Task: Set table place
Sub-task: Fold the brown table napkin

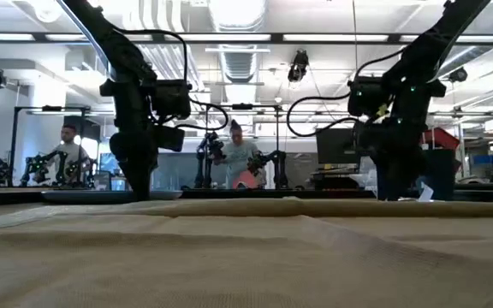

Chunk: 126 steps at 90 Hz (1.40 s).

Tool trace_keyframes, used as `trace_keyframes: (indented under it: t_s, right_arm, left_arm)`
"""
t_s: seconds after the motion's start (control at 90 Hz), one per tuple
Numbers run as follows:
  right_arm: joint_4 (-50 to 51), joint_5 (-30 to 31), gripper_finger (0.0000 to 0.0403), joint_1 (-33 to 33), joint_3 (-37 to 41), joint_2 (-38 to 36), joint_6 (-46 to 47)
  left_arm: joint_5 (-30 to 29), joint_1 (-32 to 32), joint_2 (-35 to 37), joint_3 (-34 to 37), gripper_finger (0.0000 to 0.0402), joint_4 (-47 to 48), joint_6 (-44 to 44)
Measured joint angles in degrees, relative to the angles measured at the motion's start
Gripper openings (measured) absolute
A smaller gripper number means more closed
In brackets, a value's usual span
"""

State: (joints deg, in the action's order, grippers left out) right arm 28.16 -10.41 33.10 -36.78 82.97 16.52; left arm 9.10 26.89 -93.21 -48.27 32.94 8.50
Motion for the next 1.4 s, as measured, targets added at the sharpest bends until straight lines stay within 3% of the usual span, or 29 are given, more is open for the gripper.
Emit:
trace_keyframes:
  t_s: [0.222,0.4,0.667,1.0,1.211,1.4]
  right_arm:
    - [7.3,2.4,0.0163,-0.1,0.5,-2.4,-1.1]
    - [8.2,3.0,0.0142,-0.1,1.6,-3.2,-1.3]
    - [6.7,4.6,0.001,0.0,1.8,-3.2,-0.1]
    - [5.9,2.2,0.0001,-0.1,1.9,-4.4,0.4]
    - [5.6,1.9,0.0001,-0.1,1.9,-4.4,0.6]
    - [5.4,1.0,0.0,-0.1,1.9,-4.4,0.8]
  left_arm:
    - [0.0,0.0,0.0,0.0,0.0,0.1,0.0]
    - [0.0,0.0,0.0,0.0,0.0,0.2,-0.1]
    - [0.0,0.0,0.4,0.0,0.0,0.2,-0.7]
    - [-0.8,0.7,3.3,-2.7,0.0001,-0.2,0.0]
    - [-0.2,0.9,2.9,-3.1,0.0027,-1.2,0.8]
    - [2.4,0.9,2.3,-3.1,0.0002,0.4,-0.2]
